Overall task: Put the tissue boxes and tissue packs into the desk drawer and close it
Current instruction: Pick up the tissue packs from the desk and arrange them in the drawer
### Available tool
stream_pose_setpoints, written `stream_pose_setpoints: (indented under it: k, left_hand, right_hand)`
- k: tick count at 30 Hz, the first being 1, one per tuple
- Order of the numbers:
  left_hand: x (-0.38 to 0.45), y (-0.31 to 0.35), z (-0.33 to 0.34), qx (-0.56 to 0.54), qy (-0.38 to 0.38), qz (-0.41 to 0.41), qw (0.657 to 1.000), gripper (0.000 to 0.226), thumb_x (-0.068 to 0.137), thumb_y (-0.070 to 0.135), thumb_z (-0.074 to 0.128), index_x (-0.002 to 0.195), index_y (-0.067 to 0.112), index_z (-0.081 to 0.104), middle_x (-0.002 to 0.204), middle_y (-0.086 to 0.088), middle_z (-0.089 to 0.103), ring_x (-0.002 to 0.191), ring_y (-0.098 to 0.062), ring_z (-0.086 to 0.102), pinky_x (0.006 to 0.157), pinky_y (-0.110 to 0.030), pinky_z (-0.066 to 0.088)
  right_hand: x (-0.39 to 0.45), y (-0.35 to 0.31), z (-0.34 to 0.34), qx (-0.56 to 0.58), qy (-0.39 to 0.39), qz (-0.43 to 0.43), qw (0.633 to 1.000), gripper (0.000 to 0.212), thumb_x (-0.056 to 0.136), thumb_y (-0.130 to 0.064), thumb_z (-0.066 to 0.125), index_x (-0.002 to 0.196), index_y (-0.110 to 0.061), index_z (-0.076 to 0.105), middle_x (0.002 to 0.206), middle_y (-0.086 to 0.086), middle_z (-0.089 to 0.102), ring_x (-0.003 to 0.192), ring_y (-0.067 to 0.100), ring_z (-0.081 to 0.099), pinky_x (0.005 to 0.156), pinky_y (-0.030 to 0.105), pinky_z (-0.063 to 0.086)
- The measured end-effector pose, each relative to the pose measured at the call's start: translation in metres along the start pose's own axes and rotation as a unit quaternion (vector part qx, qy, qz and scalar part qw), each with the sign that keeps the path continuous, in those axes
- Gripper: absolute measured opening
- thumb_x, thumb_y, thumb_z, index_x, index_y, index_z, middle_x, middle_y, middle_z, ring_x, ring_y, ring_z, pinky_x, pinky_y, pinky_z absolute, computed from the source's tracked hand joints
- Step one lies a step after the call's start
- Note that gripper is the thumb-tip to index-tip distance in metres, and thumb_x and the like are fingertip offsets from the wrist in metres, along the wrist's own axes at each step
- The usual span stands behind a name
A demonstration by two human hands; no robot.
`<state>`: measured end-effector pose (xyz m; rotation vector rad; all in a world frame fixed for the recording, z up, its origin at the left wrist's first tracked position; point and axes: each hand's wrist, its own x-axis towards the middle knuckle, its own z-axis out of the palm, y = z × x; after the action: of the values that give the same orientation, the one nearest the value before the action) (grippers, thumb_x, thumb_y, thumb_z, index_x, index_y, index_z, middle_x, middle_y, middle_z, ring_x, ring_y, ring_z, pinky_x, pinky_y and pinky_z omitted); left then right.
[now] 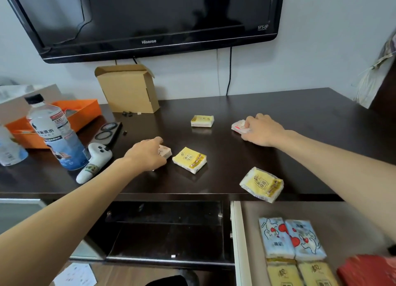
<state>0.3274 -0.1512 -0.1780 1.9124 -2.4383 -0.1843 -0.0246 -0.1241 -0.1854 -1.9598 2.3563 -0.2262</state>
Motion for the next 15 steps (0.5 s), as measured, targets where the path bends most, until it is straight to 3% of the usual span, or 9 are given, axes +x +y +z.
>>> stream_pose_setpoints:
  k: [4,6,8,12,15]
  left_hand:
    - [-0.009,-0.001,0.001,-0.01,0.024,0.001,1.0,0.066,0.085,0.051,0.058,0.145,0.032,0.04,0.139,-0.01,0.045,0.118,-0.038,0.053,0.089,-0.043,0.046]
    - [-0.014,0.0,0.004,-0.021,0.025,-0.01,0.999,0.068,0.084,0.062,0.053,0.145,0.033,0.042,0.141,-0.009,0.042,0.117,-0.039,0.053,0.088,-0.042,0.044]
    - [-0.017,-0.001,0.007,-0.049,0.013,-0.019,0.999,0.072,0.083,0.067,0.051,0.145,0.032,0.041,0.143,-0.008,0.039,0.118,-0.039,0.053,0.085,-0.041,0.041]
    - [-0.027,-0.006,0.006,-0.088,-0.032,-0.007,0.996,0.09,0.071,0.065,0.065,0.148,0.029,0.035,0.15,-0.003,0.034,0.125,-0.033,0.047,0.094,-0.04,0.039]
    - [-0.034,-0.013,0.005,-0.07,-0.023,0.023,0.997,0.091,0.068,0.058,0.076,0.145,0.027,0.041,0.144,-0.003,0.044,0.126,-0.028,0.047,0.098,-0.039,0.04]
  right_hand:
    - [-0.017,0.006,-0.007,-0.062,0.0,-0.034,0.998,0.063,0.09,-0.066,0.055,0.135,-0.022,0.05,0.136,0.009,0.052,0.127,0.03,0.044,0.087,0.044,0.047]
    - [-0.025,0.009,-0.01,-0.078,-0.003,-0.051,0.996,0.059,0.09,-0.067,0.055,0.128,-0.022,0.053,0.136,0.007,0.048,0.129,0.028,0.04,0.092,0.044,0.047]
    - [-0.03,0.013,-0.013,-0.054,-0.012,-0.075,0.996,0.046,0.091,-0.06,0.061,0.109,-0.018,0.059,0.133,0.004,0.05,0.128,0.026,0.043,0.093,0.044,0.048]
    - [-0.032,0.016,-0.014,0.054,-0.036,-0.087,0.994,0.039,0.085,-0.05,0.073,0.083,-0.013,0.059,0.105,-0.001,0.061,0.091,0.019,0.061,0.079,0.047,0.051]
    - [-0.034,0.016,-0.011,0.07,-0.037,-0.077,0.994,0.038,0.081,-0.05,0.078,0.083,-0.019,0.057,0.102,-0.003,0.063,0.088,0.016,0.059,0.078,0.044,0.05]
